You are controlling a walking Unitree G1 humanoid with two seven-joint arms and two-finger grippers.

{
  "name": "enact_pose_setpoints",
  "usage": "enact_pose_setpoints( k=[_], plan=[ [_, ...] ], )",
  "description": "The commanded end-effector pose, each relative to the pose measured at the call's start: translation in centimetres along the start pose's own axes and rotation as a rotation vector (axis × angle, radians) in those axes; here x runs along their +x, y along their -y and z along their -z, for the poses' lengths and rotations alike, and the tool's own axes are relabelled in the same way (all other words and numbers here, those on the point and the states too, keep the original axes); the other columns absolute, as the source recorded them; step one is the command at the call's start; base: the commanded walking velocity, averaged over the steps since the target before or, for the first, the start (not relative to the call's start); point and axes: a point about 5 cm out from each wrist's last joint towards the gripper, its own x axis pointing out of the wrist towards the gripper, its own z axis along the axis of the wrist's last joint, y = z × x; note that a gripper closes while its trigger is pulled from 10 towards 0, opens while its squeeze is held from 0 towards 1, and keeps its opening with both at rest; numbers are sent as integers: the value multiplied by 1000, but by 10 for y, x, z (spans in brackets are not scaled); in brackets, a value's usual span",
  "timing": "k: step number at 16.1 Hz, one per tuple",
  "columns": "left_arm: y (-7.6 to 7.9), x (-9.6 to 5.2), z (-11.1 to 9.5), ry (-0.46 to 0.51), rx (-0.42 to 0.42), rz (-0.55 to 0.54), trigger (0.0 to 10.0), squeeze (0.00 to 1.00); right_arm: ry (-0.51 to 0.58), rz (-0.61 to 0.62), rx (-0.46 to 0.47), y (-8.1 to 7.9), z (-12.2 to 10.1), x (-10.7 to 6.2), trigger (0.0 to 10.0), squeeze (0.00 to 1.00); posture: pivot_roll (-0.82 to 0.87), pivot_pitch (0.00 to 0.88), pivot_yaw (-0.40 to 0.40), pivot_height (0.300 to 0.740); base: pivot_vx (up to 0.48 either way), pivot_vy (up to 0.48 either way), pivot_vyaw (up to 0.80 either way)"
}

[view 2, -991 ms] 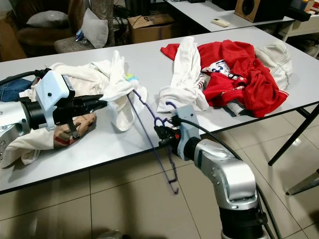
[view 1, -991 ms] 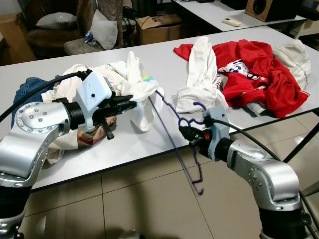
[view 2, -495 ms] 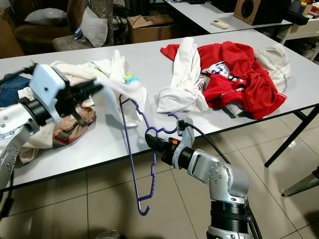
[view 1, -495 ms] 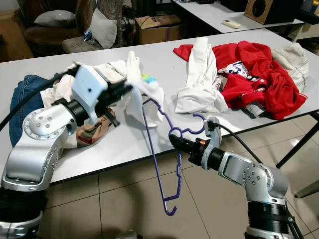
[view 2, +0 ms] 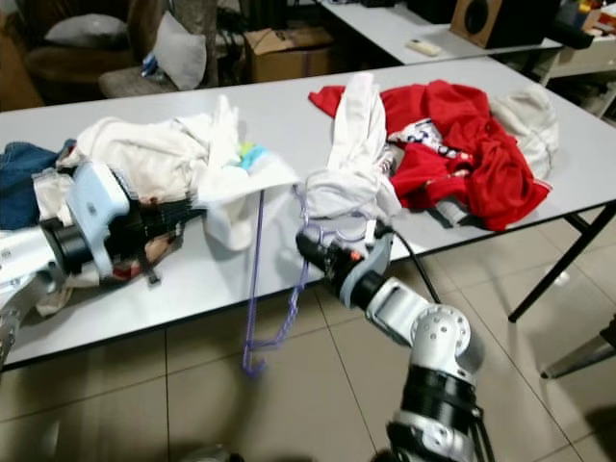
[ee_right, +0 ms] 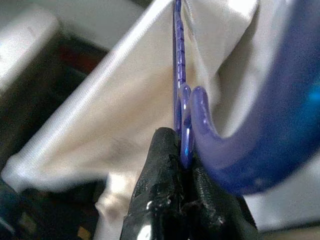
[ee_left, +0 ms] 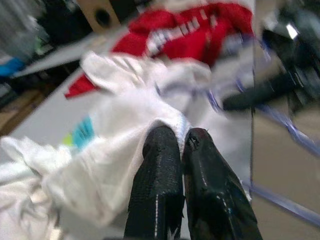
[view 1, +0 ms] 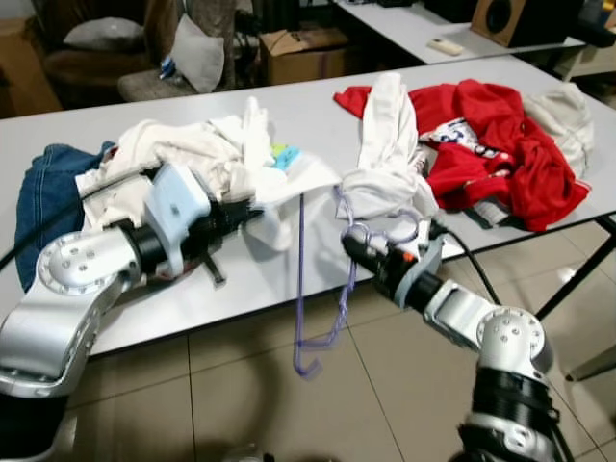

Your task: Hang hanger

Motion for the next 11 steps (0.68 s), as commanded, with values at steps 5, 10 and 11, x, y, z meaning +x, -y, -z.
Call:
enact_pose_setpoints(
  k=[5, 10, 11],
  plan=[
    [26, 8, 19, -75, 20, 116, 0, 0, 136, -53, 224, -6, -13, 26, 10000, 0, 39, 0, 15, 740, 0, 0, 0],
    [37, 15, 22, -88, 49, 164, 0, 0, 205, -76, 320, -13, -21, 47, 10000, 0, 52, 5, 18, 740, 0, 0, 0],
    [37, 12, 24, -101, 59, 176, 0, 0, 228, -79, 344, -13, -26, 49, 10000, 0, 51, 6, 21, 740, 0, 0, 0]
  ],
)
